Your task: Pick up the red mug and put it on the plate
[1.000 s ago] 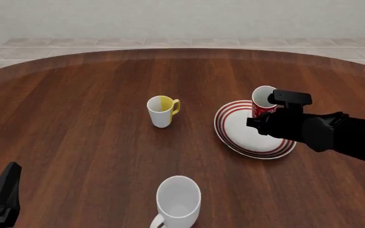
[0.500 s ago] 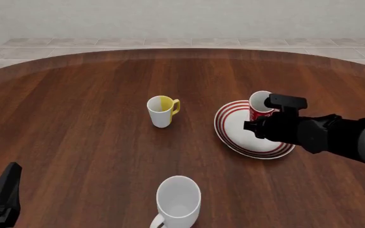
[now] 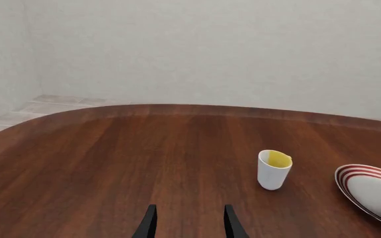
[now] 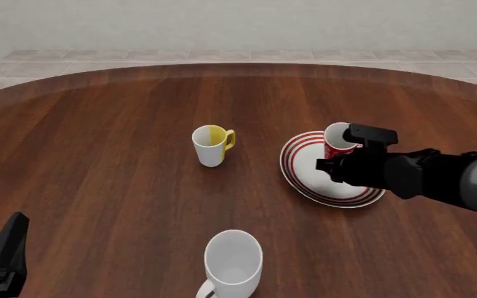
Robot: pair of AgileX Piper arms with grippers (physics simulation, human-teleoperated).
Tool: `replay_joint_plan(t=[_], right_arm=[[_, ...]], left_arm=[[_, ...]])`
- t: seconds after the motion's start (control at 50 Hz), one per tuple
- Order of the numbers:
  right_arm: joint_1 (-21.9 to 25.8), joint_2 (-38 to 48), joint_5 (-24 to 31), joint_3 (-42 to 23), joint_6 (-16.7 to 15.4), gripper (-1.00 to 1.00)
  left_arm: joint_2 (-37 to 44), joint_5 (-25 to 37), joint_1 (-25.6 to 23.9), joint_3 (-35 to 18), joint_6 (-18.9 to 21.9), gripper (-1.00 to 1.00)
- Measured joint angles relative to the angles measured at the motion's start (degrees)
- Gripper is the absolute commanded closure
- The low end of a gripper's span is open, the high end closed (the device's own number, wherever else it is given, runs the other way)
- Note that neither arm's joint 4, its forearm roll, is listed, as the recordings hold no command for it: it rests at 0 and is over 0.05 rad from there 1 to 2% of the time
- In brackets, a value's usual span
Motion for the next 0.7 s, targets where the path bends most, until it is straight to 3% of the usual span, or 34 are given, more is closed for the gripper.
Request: replay_joint_plan(t=[0.7], right_arm=[[0.5, 2.5, 0.6, -1.3, 3.8, 1.0]], left_arm=[[0.0, -0.1, -0.1, 0.0, 0.1, -1.0]])
